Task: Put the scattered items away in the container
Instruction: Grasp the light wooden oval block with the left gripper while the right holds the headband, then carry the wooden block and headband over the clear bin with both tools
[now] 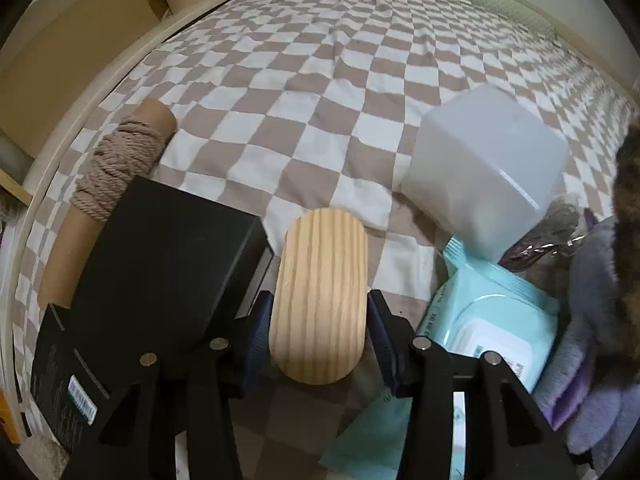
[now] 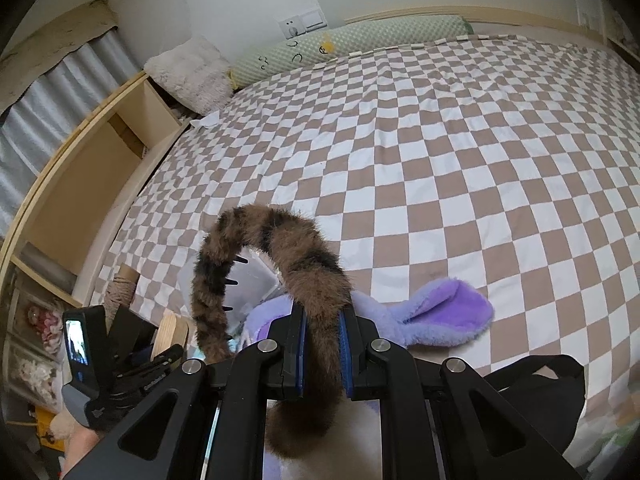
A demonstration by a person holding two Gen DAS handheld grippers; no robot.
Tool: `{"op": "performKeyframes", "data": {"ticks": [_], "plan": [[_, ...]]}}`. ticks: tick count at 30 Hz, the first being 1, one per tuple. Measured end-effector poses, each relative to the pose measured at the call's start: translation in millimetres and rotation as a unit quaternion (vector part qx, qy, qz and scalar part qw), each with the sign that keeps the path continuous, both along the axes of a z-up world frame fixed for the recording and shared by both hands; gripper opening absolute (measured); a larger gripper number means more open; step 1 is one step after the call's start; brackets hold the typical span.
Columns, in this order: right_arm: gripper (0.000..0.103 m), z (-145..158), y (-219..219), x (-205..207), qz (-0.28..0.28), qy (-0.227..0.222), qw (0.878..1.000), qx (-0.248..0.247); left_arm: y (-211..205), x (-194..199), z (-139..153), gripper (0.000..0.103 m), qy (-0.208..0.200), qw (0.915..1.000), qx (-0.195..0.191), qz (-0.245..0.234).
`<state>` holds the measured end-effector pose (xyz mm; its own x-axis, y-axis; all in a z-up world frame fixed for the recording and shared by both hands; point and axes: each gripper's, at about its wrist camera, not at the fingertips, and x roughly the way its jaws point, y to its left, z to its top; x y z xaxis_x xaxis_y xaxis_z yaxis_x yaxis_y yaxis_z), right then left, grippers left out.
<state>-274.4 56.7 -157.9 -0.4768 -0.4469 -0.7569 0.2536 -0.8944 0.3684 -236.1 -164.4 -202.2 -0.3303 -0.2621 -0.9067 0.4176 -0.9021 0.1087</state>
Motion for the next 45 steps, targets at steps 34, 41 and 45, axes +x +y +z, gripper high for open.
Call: {"op": "performKeyframes", "data": {"ticks": [34, 41, 45], "plan": [[0.015, 138.3, 99.1, 132.4, -0.029, 0.112, 0.993, -0.039, 113.6, 102.9, 176.2, 0.046, 0.158, 0.9724, 0.105, -0.136], [0.015, 165.1, 149.1, 163.0, -0.059, 0.143, 0.986, -0.058, 166.0, 126.7, 205.1, 0.046, 0.189, 0.9529, 0.124, -0.202], [0.015, 176.3, 180.5, 181.2, -0.080, 0.161, 0.982, -0.058, 197.1, 137.6, 217.3, 0.046, 0.205, 0.9407, 0.129, -0.238]]}}
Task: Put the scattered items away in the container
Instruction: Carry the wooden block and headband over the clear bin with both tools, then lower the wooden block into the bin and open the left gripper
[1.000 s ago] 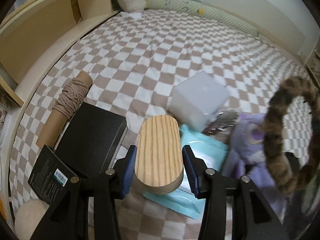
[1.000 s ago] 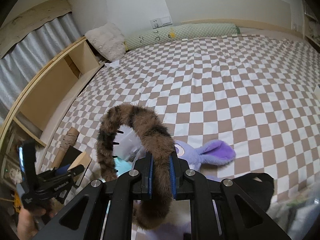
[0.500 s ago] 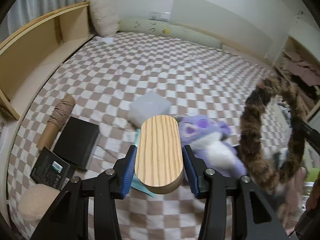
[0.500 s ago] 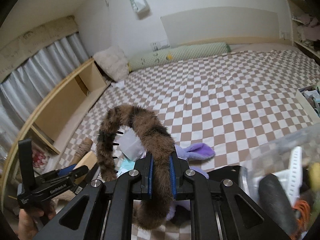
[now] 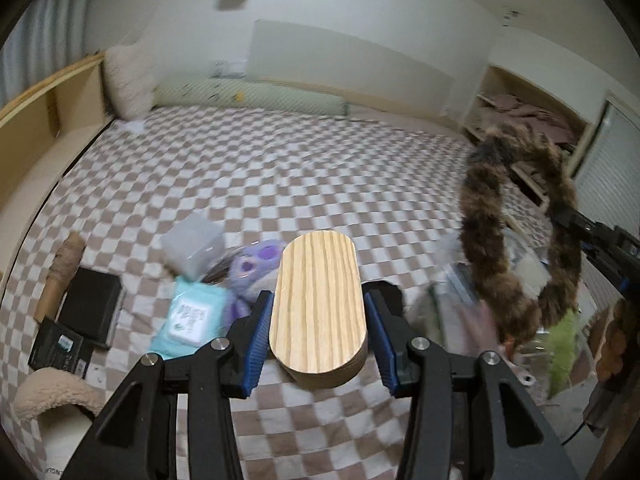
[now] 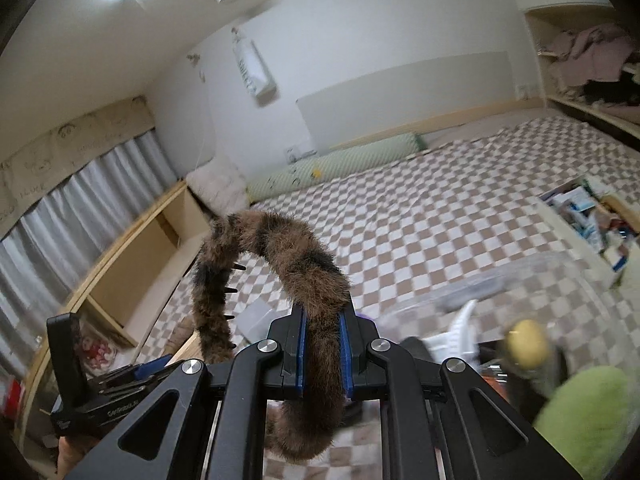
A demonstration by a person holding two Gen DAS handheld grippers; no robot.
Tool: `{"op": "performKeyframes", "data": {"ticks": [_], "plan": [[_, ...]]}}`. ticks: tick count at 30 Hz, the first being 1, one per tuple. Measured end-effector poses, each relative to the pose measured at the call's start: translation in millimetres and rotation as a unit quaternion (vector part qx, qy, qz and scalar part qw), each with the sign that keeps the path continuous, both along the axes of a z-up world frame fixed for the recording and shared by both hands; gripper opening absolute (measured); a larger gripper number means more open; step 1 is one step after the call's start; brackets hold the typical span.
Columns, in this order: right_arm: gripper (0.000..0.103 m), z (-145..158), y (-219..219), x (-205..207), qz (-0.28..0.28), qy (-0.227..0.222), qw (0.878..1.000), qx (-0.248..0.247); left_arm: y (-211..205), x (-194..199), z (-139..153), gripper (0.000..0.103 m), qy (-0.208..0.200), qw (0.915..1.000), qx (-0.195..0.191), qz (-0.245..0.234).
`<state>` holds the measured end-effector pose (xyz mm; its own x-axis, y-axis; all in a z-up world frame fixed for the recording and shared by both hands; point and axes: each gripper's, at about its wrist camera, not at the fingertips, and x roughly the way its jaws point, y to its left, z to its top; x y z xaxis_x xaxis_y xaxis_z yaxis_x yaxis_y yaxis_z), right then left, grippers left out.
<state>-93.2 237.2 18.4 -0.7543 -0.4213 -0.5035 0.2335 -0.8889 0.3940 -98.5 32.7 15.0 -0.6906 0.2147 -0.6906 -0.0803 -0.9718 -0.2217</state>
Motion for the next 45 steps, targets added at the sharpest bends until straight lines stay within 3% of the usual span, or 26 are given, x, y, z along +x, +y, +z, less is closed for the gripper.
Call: {"op": "performKeyframes", "data": {"ticks": [10, 22, 35, 45], "plan": [[0.015, 11.2, 67.4, 24.6, -0.047, 0.013, 0.999, -0.022, 82.9, 26.6, 15.9, 0.046, 0.021, 0.9916, 0.017, -0.127], [0.015, 22.5, 109.1, 51.0, -0.072, 0.025, 0.997, -0.017, 183.2, 66.7, 1.8, 0.046, 0.012, 0.9612, -0.002, -0.275], [0.015, 23.4, 120.7, 72.3, -0.072, 0.018, 0.997, 0.008, 253.3, 92.0, -16.5, 0.044, -0.006, 0.9289, -0.013, -0.370], [0.015, 23.2, 137.4, 83.1, -0.088, 0.013, 0.996, 0.007, 280.7, 101.3, -32.0, 0.044, -0.042, 0.9113, -0.009, -0.409]]}}
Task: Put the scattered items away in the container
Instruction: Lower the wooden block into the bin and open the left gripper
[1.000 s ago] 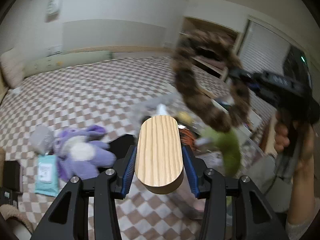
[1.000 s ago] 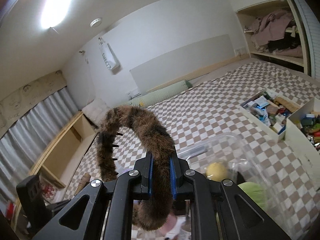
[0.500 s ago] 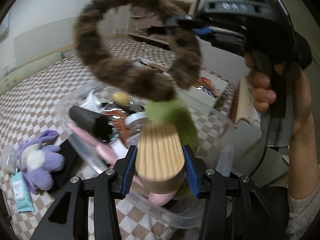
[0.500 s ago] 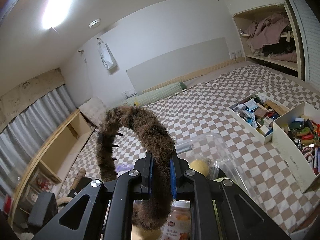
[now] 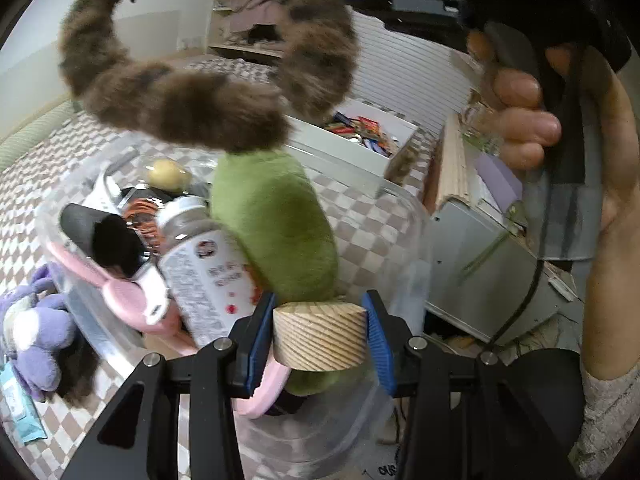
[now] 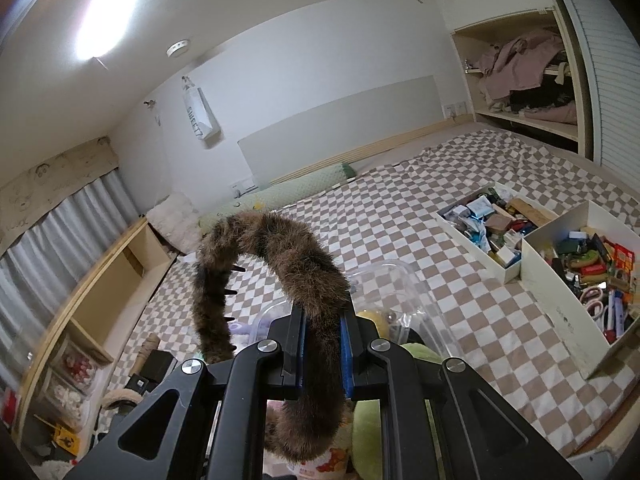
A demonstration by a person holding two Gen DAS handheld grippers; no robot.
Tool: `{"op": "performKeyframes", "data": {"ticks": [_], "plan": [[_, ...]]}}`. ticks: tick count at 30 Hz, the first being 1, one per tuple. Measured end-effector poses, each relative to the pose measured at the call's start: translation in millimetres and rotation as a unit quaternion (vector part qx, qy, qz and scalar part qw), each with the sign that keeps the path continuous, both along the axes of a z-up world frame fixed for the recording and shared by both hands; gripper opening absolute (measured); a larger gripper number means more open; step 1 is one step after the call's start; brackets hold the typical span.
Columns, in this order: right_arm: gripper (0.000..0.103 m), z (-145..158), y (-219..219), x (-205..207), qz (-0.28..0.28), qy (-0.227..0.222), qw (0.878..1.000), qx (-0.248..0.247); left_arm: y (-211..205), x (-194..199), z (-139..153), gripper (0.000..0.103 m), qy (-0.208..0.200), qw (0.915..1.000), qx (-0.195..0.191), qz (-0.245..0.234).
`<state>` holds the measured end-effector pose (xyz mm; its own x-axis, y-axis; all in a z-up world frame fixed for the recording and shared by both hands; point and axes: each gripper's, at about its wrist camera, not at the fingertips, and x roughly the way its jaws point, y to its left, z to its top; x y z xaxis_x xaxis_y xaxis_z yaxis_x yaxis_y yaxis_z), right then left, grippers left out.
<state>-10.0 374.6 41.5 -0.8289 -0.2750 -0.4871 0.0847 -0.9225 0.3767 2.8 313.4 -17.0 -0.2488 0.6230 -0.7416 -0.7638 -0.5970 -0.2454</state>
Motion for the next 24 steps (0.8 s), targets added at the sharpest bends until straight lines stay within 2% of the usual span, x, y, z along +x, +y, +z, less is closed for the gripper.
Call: {"op": "performKeyframes", "data": {"ticks": [7, 10, 12, 13, 14, 19, 24], "plan": [[0.015, -2.7, 4.1, 1.9, 0.003, -0.006, 1.000, 0.002, 8.4, 8.1, -15.4, 0.044, -0.038, 0.9979, -0.052, 0.003], [0.015, -3.9, 4.5, 2.2, 0.006, -0.009, 1.000, 0.007, 2.5, 7.6, -20.3, 0.046, -0.058, 0.9967, -0.056, 0.009], [0.015, -4.3, 5.5, 3.2, 0.006, -0.010, 1.000, 0.007, -5.9, 4.0, -19.1, 0.063, -0.076, 0.9961, -0.041, 0.020], [0.015, -4.3, 6.0, 3.7, 0.006, -0.010, 1.000, 0.008, -10.7, 2.0, -16.6, 0.081, -0.080, 0.9959, -0.033, 0.026], [0.015, -4.3, 6.6, 3.8, 0.005, -0.010, 1.000, 0.008, -15.8, -0.2, -13.7, 0.085, -0.082, 0.9959, -0.025, 0.031], [0.015, -6.2, 13.5, 1.0, -0.013, -0.009, 1.000, -0.005, -35.5, -10.8, -4.7, 0.085, -0.080, 0.9952, -0.005, 0.057], [0.015, -13.5, 14.6, -12.9, -0.008, -0.024, 0.999, -0.034, -46.9, -18.8, -7.7, 0.085, -0.073, 0.9939, -0.011, 0.082]]}}
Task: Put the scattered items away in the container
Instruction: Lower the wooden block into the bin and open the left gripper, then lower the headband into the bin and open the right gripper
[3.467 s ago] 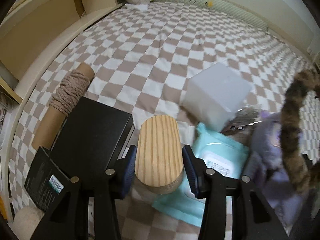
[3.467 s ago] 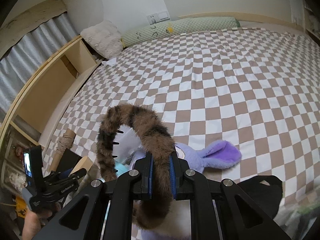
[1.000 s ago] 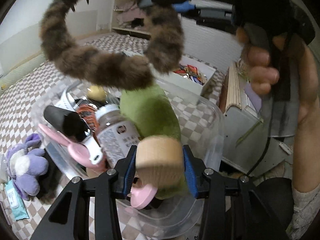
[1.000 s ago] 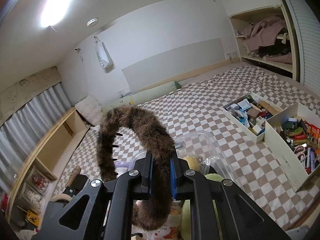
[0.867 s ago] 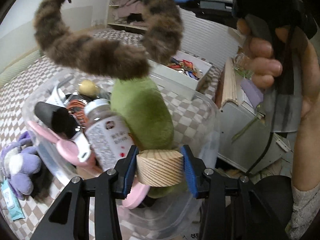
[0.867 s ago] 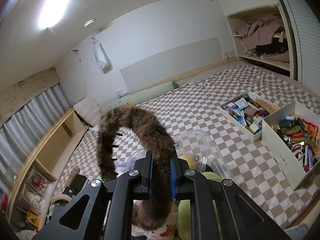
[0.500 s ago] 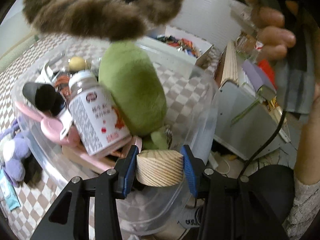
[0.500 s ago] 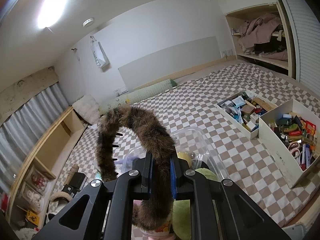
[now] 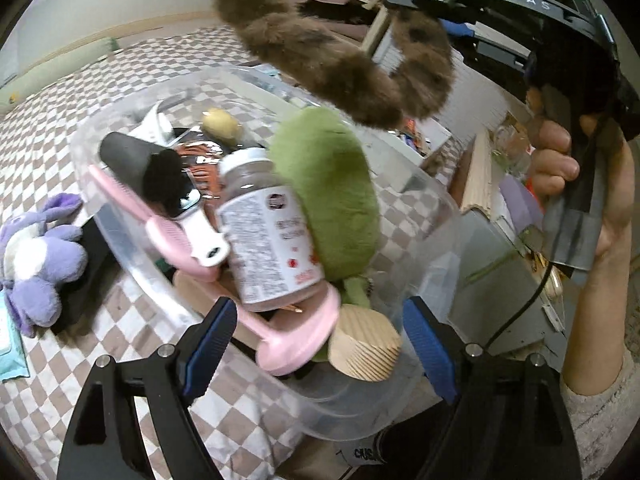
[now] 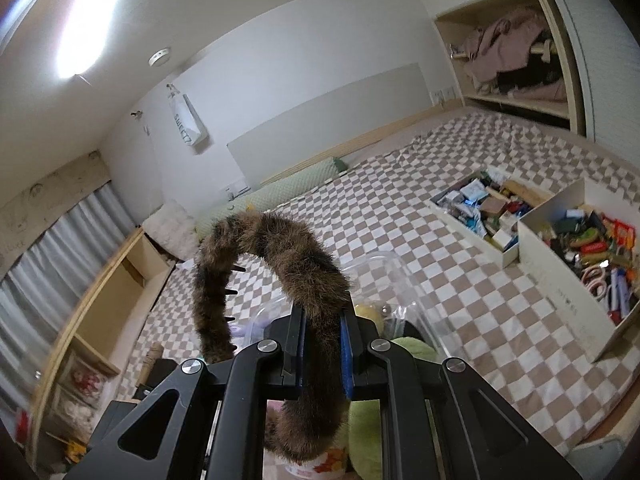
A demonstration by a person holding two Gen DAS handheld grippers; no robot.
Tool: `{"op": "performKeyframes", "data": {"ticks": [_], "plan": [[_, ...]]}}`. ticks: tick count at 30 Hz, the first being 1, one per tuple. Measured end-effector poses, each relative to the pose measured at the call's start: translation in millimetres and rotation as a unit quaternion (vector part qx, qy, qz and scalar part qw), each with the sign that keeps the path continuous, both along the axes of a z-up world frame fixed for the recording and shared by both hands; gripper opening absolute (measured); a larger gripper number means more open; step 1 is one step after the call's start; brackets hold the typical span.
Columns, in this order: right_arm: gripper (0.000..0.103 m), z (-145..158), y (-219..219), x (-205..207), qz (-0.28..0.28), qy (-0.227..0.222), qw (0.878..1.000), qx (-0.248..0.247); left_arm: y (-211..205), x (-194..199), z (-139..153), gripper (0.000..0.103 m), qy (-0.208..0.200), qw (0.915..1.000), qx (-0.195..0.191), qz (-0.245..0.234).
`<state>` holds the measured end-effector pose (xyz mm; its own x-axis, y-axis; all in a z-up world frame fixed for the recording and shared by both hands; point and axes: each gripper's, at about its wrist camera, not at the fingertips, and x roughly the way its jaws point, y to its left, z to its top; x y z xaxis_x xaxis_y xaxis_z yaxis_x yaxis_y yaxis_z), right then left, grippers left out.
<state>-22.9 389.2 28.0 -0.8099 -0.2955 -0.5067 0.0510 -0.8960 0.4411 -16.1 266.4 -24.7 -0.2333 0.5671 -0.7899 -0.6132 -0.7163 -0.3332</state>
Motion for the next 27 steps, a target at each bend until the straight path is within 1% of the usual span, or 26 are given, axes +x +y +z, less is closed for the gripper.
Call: {"op": "performKeyframes", "data": {"ticks": [5, 7, 15, 18, 19, 22, 25, 26, 27], "plan": [[0.015, -8.7, -7.2, -9.8, 0.010, -0.017, 1.000, -0.006, 0.1, 3.1, -1.8, 0.085, 0.022, 0.9995, -0.023, -0.006], [0.015, -12.1, -12.1, -12.9, 0.017, -0.025, 1.000, -0.005, 1.3, 4.0, -0.3, 0.085, 0.028, 0.9992, -0.026, -0.011], [0.015, -31.6, -29.2, -27.9, 0.041, -0.059, 0.997, -0.011, -21.0, 3.0, 21.4, 0.085, 0.040, 0.9991, 0.012, -0.009], [0.015, -46.9, -32.9, -39.0, 0.051, -0.094, 0.994, -0.023, -28.7, 1.7, 23.5, 0.085, 0.037, 0.9991, 0.021, -0.004], [0.015, -55.0, -34.4, -44.6, 0.055, -0.114, 0.992, -0.025, -31.1, 0.9, 23.8, 0.085, 0.037, 0.9991, 0.021, -0.002], [0.015, -71.9, -37.7, -52.0, 0.064, -0.150, 0.986, -0.021, -37.9, -2.1, 24.1, 0.085, 0.035, 0.9991, 0.024, 0.003], [0.015, -78.8, -37.0, -55.1, 0.057, -0.158, 0.986, -0.017, -44.3, -4.5, 24.6, 0.085, 0.032, 0.9990, 0.029, 0.008], [0.015, -79.8, -35.3, -55.8, 0.055, -0.156, 0.986, -0.024, -45.6, -5.5, 24.9, 0.085, 0.032, 0.9990, 0.031, 0.009], [0.015, -80.7, -32.6, -56.5, 0.055, -0.154, 0.986, -0.042, -46.1, -5.8, 25.1, 0.085, 0.032, 0.9990, 0.031, 0.010]]}}
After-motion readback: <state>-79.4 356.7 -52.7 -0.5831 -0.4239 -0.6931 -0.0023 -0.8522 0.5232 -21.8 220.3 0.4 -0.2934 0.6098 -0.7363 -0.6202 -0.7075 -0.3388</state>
